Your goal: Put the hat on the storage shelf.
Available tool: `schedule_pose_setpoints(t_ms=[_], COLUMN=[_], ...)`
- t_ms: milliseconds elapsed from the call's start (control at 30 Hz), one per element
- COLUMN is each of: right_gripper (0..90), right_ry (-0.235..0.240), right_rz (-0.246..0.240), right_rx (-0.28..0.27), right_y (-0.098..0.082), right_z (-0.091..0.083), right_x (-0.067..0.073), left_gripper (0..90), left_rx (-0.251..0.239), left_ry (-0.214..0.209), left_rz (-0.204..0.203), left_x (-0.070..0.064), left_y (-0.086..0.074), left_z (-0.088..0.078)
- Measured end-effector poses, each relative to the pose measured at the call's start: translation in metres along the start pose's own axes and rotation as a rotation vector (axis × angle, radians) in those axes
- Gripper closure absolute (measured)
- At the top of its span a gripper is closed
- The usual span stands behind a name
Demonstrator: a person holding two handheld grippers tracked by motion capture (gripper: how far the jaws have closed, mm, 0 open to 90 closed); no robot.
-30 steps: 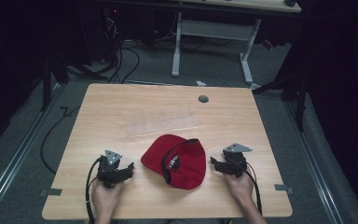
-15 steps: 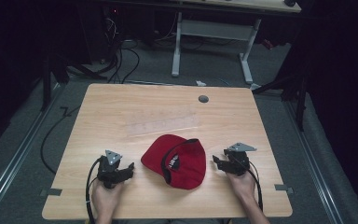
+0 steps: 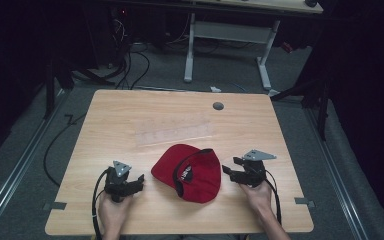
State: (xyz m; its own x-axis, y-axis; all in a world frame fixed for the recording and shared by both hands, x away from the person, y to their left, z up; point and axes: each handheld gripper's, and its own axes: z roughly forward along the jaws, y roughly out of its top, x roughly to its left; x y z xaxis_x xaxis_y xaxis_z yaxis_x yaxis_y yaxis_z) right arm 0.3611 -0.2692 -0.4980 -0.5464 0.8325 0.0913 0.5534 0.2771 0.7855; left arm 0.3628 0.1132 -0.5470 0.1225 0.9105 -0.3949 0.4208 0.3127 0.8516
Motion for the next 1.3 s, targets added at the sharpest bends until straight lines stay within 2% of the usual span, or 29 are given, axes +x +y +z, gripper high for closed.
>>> schedule_pose_setpoints(t_ms=[33,133,300,333,500,600,633,733,933,967,1000,1133,1167,1200,1267,1300], right_gripper=[36.5,36.6,35.6,35.1,34.3,34.0,34.0,34.6,36.3,36.3,37.6,42.9,46.4,53.9,61.0,61.0], right_ry=[0.027,0.043,0.073,0.086,0.107,0.126,0.138,0.134,0.204,0.204,0.218,0.227,0.224,0.227,0.232,0.232], right_rz=[-0.004,-0.032,-0.009,-0.002,-0.022,-0.014,-0.022,-0.038,0.000,0.000,0.003,-0.002,-0.006,-0.020,-0.035,-0.035], right_rx=[0.000,0.005,0.013,0.023,0.038,0.047,0.064,0.073,0.117,0.117,0.144,0.157,0.160,0.157,0.155,0.155], right_y=[0.007,0.014,0.022,0.027,0.037,0.040,0.042,0.044,0.040,0.040,0.038,0.035,0.035,0.035,0.035,0.035], right_z=[0.002,0.008,0.019,0.026,0.043,0.048,0.056,0.063,0.084,0.084,0.090,0.093,0.093,0.092,0.091,0.091], right_x=[0.004,0.009,0.010,0.012,0.017,0.018,0.021,0.023,0.021,0.021,0.020,0.020,0.021,0.021,0.021,0.021], left_gripper=[25.6,25.5,25.4,25.4,25.4,25.4,25.3,25.3,24.5,24.5,24.2,23.7,23.7,23.7,23.7,23.7], left_rx=[0.000,0.001,0.001,0.001,0.002,0.001,0.001,0.002,0.002,0.001,0.003,0.003,0.003,0.004,0.003,0.003], left_ry=[0.000,-0.001,-0.001,-0.001,-0.001,-0.001,-0.001,-0.002,-0.001,-0.001,-0.002,-0.004,-0.004,-0.004,-0.004,-0.004], left_rz=[0.000,0.000,0.001,0.001,0.001,0.001,0.000,0.000,0.002,0.002,0.002,0.002,0.002,0.003,0.003,0.003], left_x=[0.000,0.000,0.000,0.000,0.000,0.000,0.000,0.000,-0.001,-0.001,-0.001,-0.001,-0.001,-0.001,-0.001,-0.001], left_y=[0.000,0.000,0.000,0.000,0.000,0.000,0.000,0.000,0.000,0.000,0.000,-0.001,-0.001,-0.001,-0.001,-0.001], left_z=[0.000,0.000,0.000,0.000,0.000,0.000,0.000,0.000,0.000,0.000,0.000,0.000,0.000,0.000,0.000,0.000])
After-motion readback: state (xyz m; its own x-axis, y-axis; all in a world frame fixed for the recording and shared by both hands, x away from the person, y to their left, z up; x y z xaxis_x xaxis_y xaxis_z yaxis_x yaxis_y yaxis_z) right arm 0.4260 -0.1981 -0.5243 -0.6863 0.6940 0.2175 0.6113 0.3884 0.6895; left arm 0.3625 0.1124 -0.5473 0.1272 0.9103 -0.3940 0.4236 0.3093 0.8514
